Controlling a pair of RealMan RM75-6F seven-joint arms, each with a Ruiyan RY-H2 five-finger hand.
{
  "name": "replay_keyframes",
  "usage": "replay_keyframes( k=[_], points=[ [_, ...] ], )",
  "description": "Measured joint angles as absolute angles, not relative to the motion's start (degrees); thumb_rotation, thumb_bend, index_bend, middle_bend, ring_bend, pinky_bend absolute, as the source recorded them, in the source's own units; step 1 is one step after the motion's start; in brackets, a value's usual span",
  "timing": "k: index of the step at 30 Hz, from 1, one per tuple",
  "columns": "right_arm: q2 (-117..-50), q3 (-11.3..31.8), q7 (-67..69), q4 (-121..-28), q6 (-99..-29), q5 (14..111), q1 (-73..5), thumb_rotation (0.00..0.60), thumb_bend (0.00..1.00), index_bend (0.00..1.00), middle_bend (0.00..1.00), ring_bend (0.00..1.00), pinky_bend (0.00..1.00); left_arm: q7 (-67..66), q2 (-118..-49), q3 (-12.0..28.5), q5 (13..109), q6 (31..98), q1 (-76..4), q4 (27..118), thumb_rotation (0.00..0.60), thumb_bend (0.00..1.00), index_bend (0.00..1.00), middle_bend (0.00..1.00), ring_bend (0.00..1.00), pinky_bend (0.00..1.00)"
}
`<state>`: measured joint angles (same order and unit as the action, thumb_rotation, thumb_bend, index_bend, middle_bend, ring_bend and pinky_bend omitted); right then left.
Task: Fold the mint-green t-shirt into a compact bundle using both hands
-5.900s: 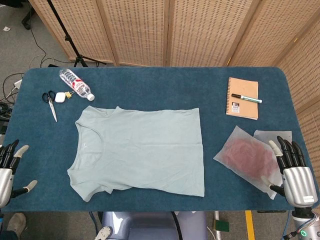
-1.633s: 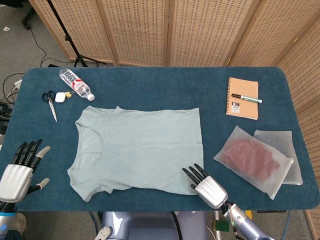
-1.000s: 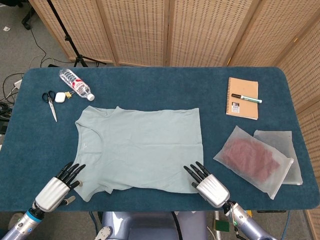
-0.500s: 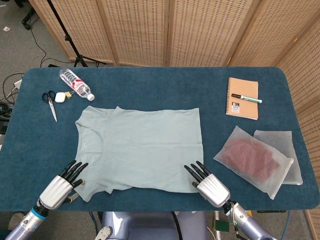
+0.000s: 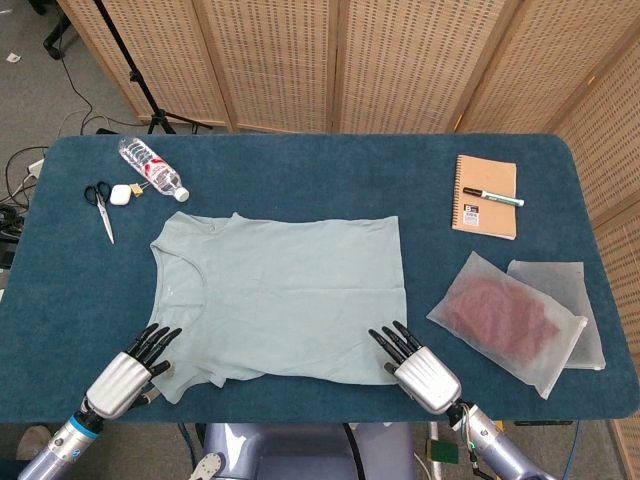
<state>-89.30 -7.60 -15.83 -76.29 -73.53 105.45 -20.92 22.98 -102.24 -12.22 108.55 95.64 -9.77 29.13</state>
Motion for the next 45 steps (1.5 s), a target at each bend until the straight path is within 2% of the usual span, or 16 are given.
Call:
replay_keyframes(
  k=[5,14,19,28,45],
  points=[
    [-89.3,-7.6,-15.8,-76.3,-73.6,105.4,-20.9,0.600,0.44,0.65,0.00,0.00,0.00,23.4,-102.8,-12.7,108.4,95.8,-9.9,28.3,0.600,0.42,0.56,0.00,0.00,0.00],
    [-89.2,-7.8,-15.8,-76.4,-73.7,105.7,-21.0,0.600,0.44,0.65,0.00,0.00,0.00,25.3,-103.6,-13.5,108.1,95.6,-10.2,27.9,0.600,0.51,0.67,0.00,0.00,0.00],
    [-89.0,-8.1,-15.5,-76.6,-73.9,106.2,-21.1,0.600,0.44,0.65,0.00,0.00,0.00,26.0,-103.6,-13.8,107.9,96.3,-10.2,27.5,0.600,0.52,0.71,0.00,0.00,0.00],
    [-87.9,-9.9,-13.9,-78.6,-74.2,110.7,-22.9,0.600,0.44,0.66,0.00,0.00,0.00,26.4,-101.5,-15.2,109.2,100.1,-10.0,28.9,0.600,0.53,0.72,0.00,0.00,0.00],
    [-80.9,-16.8,-16.2,-90.5,-70.0,121.1,-27.5,0.600,0.44,0.66,0.00,0.00,0.00,25.4,-93.4,-21.9,116.8,108.5,-9.0,38.6,0.600,0.56,0.72,0.00,0.00,0.00]
  ],
)
